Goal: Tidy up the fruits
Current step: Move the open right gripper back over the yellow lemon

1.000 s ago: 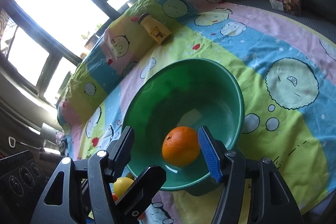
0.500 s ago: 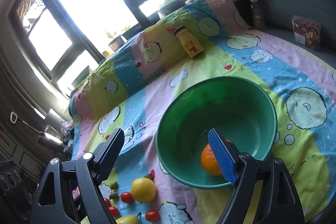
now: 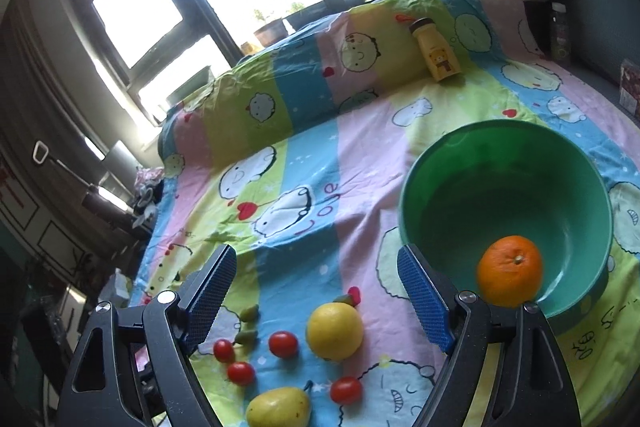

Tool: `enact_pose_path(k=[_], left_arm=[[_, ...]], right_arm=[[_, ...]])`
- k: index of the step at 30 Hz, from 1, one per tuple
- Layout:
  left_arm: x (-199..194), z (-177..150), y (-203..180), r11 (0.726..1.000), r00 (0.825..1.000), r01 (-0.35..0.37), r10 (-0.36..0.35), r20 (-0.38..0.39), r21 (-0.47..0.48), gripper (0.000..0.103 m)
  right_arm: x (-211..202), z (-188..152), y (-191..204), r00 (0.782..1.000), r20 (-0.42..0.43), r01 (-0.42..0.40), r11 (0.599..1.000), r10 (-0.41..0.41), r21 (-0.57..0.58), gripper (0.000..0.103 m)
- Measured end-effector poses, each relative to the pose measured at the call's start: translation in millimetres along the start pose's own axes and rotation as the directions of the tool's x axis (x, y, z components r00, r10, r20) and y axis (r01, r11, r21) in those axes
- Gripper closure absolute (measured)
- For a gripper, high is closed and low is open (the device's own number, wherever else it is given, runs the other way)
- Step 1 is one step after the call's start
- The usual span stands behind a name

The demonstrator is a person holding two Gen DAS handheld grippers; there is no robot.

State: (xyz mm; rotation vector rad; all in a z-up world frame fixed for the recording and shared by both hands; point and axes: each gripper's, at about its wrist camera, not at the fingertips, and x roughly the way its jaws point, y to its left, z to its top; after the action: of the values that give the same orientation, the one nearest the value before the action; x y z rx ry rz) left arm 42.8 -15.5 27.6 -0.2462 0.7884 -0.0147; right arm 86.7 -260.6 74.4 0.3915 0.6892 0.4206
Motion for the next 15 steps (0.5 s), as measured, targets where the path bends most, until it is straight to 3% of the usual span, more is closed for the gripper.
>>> enact_pose_path(k=[3,8,12,15], left_arm=[[5,0,10,0.998,0.999,0.039,-0.04,-0.025,-0.045,0.008],[9,-1,12,0.996,0.996,0.056,-0.061,-0.068,-0.069,0.012],[6,-6,-1,0.981,0.973,0.19,-0.193,-0.128,-0.036,0.013],[2,-12,-18,0.969,0.959,0.248,-0.244,-0.145,0.007,0.013]], right_arm=[[11,-5,11,0.998,-0.047,-0.047,0.999,0.046,-0.022,0.02],[33,-13,14,0.991,-0.13,0.009,1.0,-0.011,-0.012,0.02],[47,-20,10,0.977,-0.209,0.046,0.999,-0.046,-0.003,0.02],[52,-23,8,0.968,-0.242,0.061,0.998,-0.061,-0.006,0.02]])
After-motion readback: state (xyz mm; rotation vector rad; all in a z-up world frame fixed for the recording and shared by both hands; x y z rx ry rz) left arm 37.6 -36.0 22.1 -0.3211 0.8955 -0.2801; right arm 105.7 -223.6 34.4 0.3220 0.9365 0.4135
